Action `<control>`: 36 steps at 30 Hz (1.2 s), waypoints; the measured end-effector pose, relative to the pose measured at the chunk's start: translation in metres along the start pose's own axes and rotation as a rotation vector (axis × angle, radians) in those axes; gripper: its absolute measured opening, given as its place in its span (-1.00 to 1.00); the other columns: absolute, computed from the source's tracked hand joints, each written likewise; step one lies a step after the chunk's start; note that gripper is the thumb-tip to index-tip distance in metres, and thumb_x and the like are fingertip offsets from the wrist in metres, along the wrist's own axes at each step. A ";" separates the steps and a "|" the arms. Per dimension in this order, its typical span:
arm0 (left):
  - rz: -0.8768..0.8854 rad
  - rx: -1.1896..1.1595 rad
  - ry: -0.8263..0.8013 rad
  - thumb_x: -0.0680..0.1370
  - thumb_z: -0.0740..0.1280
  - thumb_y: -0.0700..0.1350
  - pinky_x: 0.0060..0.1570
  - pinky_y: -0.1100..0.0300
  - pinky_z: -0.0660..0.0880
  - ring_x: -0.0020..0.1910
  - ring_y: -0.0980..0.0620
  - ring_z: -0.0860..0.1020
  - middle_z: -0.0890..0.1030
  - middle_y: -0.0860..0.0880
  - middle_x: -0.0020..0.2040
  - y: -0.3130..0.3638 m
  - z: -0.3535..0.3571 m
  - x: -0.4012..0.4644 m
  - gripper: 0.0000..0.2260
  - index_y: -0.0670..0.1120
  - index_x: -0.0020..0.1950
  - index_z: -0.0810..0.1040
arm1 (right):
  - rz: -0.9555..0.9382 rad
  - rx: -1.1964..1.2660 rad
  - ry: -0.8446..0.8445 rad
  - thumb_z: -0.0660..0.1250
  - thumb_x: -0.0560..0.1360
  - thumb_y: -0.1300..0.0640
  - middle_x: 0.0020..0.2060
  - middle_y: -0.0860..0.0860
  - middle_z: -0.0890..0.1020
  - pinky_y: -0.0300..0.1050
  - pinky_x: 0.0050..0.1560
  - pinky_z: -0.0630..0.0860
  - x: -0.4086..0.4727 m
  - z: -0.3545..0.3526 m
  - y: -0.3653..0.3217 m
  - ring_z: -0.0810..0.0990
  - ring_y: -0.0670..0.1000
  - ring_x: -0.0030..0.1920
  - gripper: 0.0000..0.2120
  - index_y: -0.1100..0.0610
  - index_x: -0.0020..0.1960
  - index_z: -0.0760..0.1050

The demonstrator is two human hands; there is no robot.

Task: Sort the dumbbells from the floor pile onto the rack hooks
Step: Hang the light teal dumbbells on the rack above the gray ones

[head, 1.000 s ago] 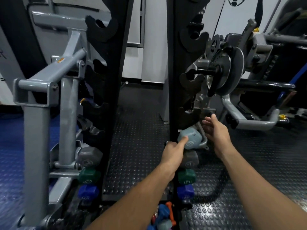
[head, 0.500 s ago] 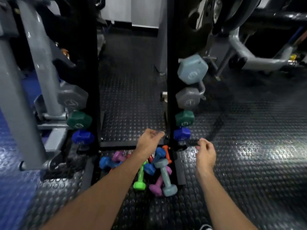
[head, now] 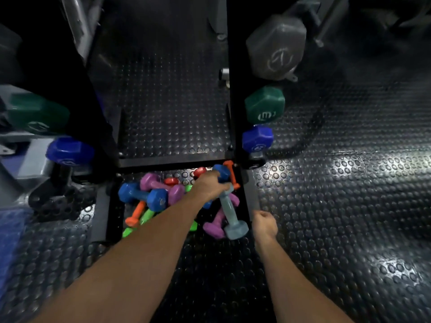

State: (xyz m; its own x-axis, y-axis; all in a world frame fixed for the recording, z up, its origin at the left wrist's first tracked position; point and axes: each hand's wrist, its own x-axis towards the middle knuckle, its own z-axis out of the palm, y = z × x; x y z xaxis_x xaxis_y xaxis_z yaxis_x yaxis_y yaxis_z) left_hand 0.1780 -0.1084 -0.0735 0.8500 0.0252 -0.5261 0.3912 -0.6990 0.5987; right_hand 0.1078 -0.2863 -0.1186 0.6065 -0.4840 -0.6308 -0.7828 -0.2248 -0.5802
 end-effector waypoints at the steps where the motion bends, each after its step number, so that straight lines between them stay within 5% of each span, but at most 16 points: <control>1: 0.004 0.033 -0.017 0.51 0.43 0.14 -0.08 0.19 0.38 -0.02 -0.01 0.53 0.62 -0.09 0.12 -0.004 0.005 0.004 -0.59 -0.12 0.22 0.58 | 0.022 -0.003 -0.011 0.39 0.54 0.08 0.04 0.23 0.71 0.10 0.18 0.58 0.003 0.004 0.004 0.65 0.27 0.11 -0.71 0.24 0.15 0.66; 8: 0.099 0.277 -0.019 0.41 0.51 0.11 0.09 0.01 0.53 0.09 -0.14 0.58 0.62 -0.11 0.13 -0.021 0.036 0.029 -0.54 -0.10 0.19 0.54 | 0.250 0.140 -0.133 0.45 0.51 0.10 -0.20 0.15 0.63 -0.01 -0.11 0.53 0.023 0.039 0.040 0.60 0.12 -0.21 -0.80 0.25 -0.10 0.58; 15: 0.209 0.454 0.043 0.52 0.45 0.07 0.16 -0.01 0.48 0.17 -0.13 0.56 0.56 -0.09 0.26 -0.024 0.052 0.044 -0.58 -0.06 0.30 0.49 | 0.342 0.241 -0.260 0.50 0.52 0.15 -0.05 0.20 0.60 0.06 -0.12 0.62 0.032 0.049 0.057 0.60 0.14 -0.14 -0.68 0.29 0.17 0.52; 18: 0.260 0.469 0.062 0.55 0.41 0.02 0.16 0.00 0.41 0.15 -0.13 0.57 0.60 -0.09 0.17 -0.025 0.049 0.045 -0.70 -0.08 0.21 0.51 | 0.267 0.217 -0.190 0.52 0.48 0.16 -0.05 0.21 0.63 0.14 0.00 0.68 0.030 0.050 0.065 0.66 0.18 -0.06 -0.72 0.29 0.07 0.53; 25: 0.157 0.065 0.099 0.44 0.50 0.00 0.10 0.01 0.50 0.12 -0.09 0.55 0.54 -0.05 0.17 -0.029 0.008 0.017 -0.54 -0.06 0.29 0.48 | -0.076 0.053 -0.042 0.50 0.29 -0.14 -0.14 0.10 0.68 0.18 -0.03 0.68 -0.008 0.022 0.026 0.70 0.13 -0.13 -0.55 0.14 0.00 0.54; 29: 0.093 -0.157 0.173 0.35 0.58 -0.06 -0.26 0.23 0.46 -0.10 0.01 0.58 0.59 -0.04 0.02 -0.021 -0.050 -0.013 -0.62 -0.02 0.06 0.50 | -0.265 -0.030 -0.050 0.55 0.44 -0.03 -0.19 0.04 0.66 -0.03 -0.15 0.57 -0.046 -0.001 -0.031 0.66 0.06 -0.18 -0.71 0.11 -0.05 0.52; 36: -0.057 -0.379 0.256 0.35 0.55 0.01 -0.42 0.35 0.46 -0.27 0.16 0.58 0.64 0.05 -0.16 -0.020 -0.156 -0.098 -0.73 -0.01 -0.07 0.56 | -0.495 -0.106 -0.142 0.49 0.45 -0.13 -0.23 -0.02 0.67 -0.01 -0.15 0.59 -0.123 -0.010 -0.116 0.66 0.01 -0.20 -0.77 -0.05 -0.07 0.51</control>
State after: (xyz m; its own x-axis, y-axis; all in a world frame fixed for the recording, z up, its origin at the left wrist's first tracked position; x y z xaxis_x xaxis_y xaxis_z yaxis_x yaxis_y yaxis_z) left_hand 0.1413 0.0145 0.0602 0.8648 0.2651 -0.4264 0.5003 -0.3820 0.7771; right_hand 0.1220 -0.2094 0.0316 0.9147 -0.1806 -0.3616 -0.4027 -0.4854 -0.7761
